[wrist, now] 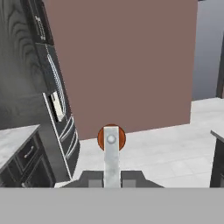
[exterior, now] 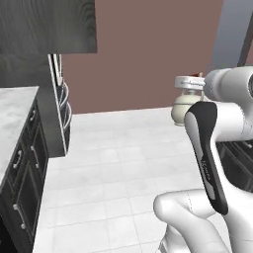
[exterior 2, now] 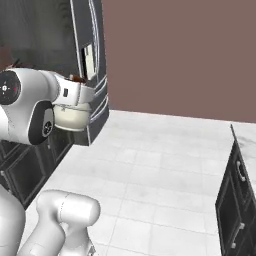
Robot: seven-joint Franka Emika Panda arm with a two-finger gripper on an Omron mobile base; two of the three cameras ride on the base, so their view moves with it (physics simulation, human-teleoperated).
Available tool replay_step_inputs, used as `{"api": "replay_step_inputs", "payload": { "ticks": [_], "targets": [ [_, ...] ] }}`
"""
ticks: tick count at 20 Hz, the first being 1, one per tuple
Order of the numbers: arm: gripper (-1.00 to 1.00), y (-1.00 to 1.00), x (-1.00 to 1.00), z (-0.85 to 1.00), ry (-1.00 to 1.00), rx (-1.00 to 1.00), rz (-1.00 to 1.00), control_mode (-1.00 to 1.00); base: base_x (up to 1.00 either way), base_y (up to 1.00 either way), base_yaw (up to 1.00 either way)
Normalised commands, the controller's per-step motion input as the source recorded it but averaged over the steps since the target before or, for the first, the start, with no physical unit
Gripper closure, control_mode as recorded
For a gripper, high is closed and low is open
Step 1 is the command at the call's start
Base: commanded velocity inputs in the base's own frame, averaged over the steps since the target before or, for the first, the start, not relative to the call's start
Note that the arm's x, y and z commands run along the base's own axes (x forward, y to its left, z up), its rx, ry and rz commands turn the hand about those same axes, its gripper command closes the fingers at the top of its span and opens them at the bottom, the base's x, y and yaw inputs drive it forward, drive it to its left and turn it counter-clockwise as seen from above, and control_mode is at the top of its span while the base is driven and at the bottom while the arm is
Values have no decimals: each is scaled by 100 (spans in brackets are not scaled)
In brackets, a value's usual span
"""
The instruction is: Pick the kettle from the cabinet and place it on a stove burner. Then pick the pot from the counter and place it on another stove burner. Finally, turn both burners on.
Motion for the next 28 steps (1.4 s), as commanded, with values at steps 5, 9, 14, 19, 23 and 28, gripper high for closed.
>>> {"api": "replay_step_inputs", "payload": {
  "ticks": [5,9,14,19,23,28],
  "targets": [
    [100,0,0,0,0,0,0,100,-2,21,-46],
    [100,0,0,0,0,0,0,100,0,20,-45],
    [100,0,0,0,0,0,0,100,0,17,-44],
    [100,0,0,0,0,0,0,100,-2,19,-44],
    [100,0,0,0,0,0,0,100,-1,17,-44],
    [100,0,0,0,0,0,0,100,0,14,-44]
  ]
}}
